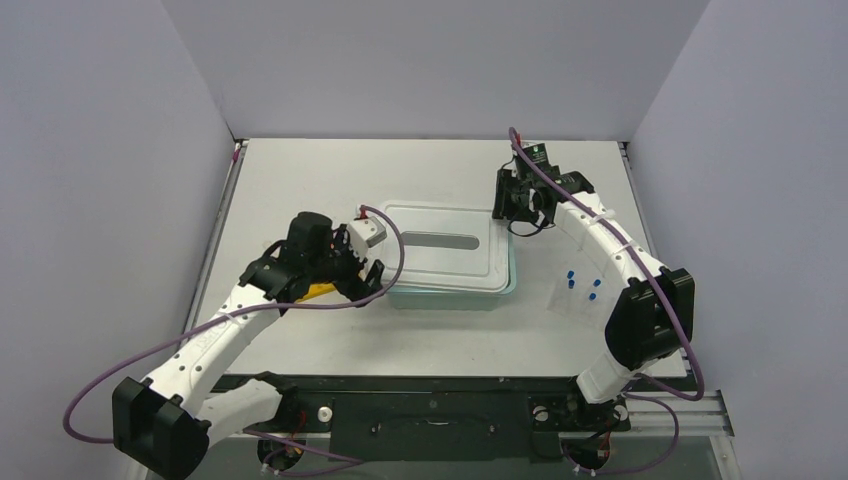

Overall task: Organize the chemistry lab equipment
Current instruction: Close the lid of the storage box.

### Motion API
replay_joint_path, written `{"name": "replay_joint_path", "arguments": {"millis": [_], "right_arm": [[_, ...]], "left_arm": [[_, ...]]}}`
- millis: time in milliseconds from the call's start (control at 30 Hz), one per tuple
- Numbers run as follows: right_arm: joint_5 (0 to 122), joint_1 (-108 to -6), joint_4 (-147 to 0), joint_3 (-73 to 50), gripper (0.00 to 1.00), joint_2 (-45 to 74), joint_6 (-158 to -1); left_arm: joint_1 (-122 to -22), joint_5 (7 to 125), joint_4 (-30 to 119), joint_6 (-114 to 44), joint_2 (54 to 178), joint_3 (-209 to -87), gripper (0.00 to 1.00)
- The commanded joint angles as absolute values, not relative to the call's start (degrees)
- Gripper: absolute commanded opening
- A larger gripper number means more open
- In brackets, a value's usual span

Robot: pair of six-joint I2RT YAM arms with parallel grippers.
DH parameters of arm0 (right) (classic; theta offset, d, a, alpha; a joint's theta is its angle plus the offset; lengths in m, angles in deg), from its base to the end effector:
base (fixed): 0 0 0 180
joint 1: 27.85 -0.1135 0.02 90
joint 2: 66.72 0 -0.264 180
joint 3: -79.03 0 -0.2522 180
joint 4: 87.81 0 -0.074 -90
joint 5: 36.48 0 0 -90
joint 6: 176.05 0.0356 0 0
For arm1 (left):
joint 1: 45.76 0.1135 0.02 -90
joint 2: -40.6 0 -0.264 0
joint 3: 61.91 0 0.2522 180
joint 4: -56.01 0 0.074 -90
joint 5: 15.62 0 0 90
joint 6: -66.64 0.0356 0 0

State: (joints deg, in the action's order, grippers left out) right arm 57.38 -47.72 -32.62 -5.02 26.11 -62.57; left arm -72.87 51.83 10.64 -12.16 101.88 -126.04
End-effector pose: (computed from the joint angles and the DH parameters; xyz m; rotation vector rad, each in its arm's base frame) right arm 0.3304 0.1220 0.3045 0.0502 2.5211 0.3990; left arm 0.1930 -0.1141 0.2853 0.9482 2.1132 -0.5960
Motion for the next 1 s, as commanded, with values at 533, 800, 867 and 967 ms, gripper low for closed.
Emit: {"name": "replay_joint_path", "arguments": {"millis": [533, 800, 867, 967], "right_arm": [[52.1, -44.3, -35.4, -11.4, 0.41, 18.8, -60.0], [53.9, -43.4, -36.2, -12.2, 0.41, 18.3, -59.3], [55.1, -43.4, -36.6, -12.1, 0.41, 18.5, -59.0], [55.9, -43.4, -36.9, -11.8, 0.41, 18.8, -58.7]], "left_arm": [[-76.1, 47.2, 9.0, -10.1, 103.0, -129.2, 0.80], [-76.4, 47.6, 6.8, -7.9, 101.7, -128.7, 0.82], [-76.4, 48.2, 6.2, -6.8, 101.0, -129.4, 0.82], [-76.4, 48.6, 5.4, -5.7, 100.4, -130.4, 0.82]]}}
